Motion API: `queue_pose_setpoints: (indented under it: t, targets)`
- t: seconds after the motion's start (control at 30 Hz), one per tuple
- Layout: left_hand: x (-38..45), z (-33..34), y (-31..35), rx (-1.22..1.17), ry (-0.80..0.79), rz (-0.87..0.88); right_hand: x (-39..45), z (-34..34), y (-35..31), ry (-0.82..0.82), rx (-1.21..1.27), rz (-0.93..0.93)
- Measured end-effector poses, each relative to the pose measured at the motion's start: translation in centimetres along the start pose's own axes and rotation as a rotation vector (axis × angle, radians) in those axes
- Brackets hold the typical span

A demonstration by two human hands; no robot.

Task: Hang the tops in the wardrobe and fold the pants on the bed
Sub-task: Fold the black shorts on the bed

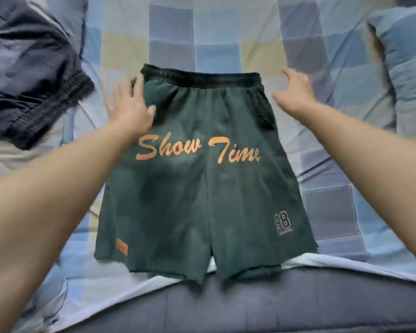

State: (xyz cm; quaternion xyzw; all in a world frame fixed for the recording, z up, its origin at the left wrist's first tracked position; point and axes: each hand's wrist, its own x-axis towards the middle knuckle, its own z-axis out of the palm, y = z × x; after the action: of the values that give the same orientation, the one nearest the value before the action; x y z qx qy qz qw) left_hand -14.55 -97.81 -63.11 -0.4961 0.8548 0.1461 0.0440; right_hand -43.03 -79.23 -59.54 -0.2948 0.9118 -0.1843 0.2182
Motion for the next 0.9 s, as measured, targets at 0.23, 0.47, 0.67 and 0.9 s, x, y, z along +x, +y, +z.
queue_pose_setpoints:
  t: [0.23,0.47,0.67,0.9]
  targets:
    - [-17.3,14.2,3.0,0.144,-0.59,0.243,-9.7,9.7,14.5,-0.23,-0.18,0.442]
    - [-24.5,17.3,2.5,0.272,-0.727,0.259,-15.2,10.6,20.8,-0.292,-0.017,0.574]
    - [-24.0,15.6,3.7,0.373,-0.77,0.231,-17.5,6.9,21.7,0.089,0.206,0.256]
    - [-22.2,15.4,11.1,-0.136,-0.326,0.165,-19.3,6.2,27.3,-0.179,-0.038,0.41]
